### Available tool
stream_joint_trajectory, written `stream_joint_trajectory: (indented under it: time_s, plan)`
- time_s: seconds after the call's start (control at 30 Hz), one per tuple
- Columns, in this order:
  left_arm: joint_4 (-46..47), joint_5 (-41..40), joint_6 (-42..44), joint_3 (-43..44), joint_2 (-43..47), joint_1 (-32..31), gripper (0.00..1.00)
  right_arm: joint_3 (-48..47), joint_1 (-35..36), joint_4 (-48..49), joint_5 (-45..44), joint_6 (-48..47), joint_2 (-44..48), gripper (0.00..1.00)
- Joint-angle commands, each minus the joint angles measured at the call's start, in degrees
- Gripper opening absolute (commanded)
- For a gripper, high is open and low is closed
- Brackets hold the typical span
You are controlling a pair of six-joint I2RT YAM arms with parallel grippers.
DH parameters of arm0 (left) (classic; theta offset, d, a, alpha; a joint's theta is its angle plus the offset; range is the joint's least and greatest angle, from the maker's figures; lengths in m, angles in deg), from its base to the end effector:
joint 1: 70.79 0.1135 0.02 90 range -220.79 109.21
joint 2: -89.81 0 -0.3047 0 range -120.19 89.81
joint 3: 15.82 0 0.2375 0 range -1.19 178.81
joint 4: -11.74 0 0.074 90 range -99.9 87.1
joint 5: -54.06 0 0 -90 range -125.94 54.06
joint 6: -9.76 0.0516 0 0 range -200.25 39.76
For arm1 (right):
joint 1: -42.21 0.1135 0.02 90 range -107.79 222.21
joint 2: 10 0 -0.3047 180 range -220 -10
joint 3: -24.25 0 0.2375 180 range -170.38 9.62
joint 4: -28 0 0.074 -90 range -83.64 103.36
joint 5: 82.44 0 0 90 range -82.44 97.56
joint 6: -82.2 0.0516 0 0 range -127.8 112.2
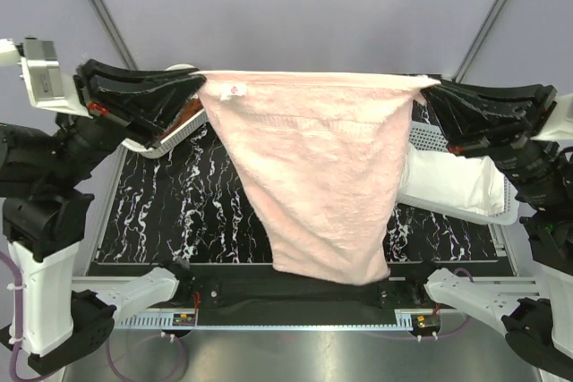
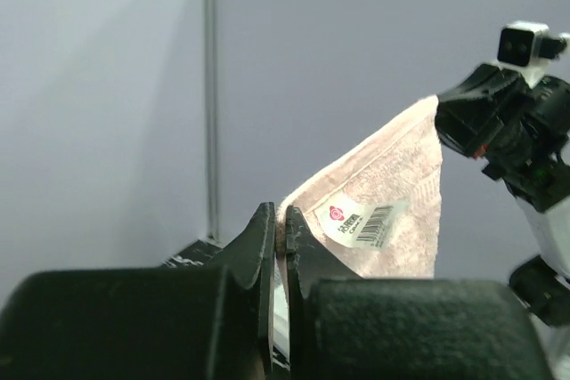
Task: Fold and stack the towels
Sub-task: Flatten out the crumpled towel
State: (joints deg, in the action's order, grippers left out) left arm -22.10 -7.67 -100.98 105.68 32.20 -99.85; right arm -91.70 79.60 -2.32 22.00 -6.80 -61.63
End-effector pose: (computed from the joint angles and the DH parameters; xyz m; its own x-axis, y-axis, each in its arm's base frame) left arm 0.0447 -0.0528 0.6439 0.1310 -0.4296 -0.8935 0.8902 0.4476 -0.0847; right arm 0.0212 0.0324 0.6358 0.4311 0.3507 -0.8313 -0.7599 0.6379 -0.1250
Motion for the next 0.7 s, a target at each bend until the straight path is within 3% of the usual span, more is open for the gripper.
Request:
stream_joint_trajectory:
  time_s: [0.0, 0.1, 0.2, 0.27, 0.37, 0.43, 0.67]
  plan:
    - [-9.71, -13.66, 9.9, 4.66, -4.87, -0.03, 0.0, -1.42, 0.14, 2.95, -10.55, -7.04, -5.39, 0.0]
    - [-11.91, -21.92, 15.35, 4.92, -10.22, 0.05, 0.0, -2.05, 0.14, -0.23, -18.64, -14.15, -12.86, 0.0]
    - [-11.65, -26.43, 18.62, 5.02, -15.06, 2.06, 0.0, 0.85, -0.55, 3.45, -24.27, -18.29, -19.1, 0.0]
    - [-8.16, -21.45, 16.27, 2.83, -17.62, 7.66, 0.0, 0.51, -4.57, 4.78, -21.22, -17.09, -24.46, 0.0]
    - [0.26, -15.99, 11.87, -2.61, -22.45, 13.57, 0.0, -0.98, -13.44, 7.06, -9.1, -9.45, -31.84, 0.0]
    - [5.54, -16.84, 12.55, -3.42, -26.74, 14.99, 0.0, -4.05, -15.93, 8.13, -5.76, -8.64, -38.93, 0.0]
    - [12.6, -14.57, 12.04, 7.55, -46.17, 19.3, 0.0, -21.89, -24.11, 4.7, 3.58, -6.09, -60.76, 0.0]
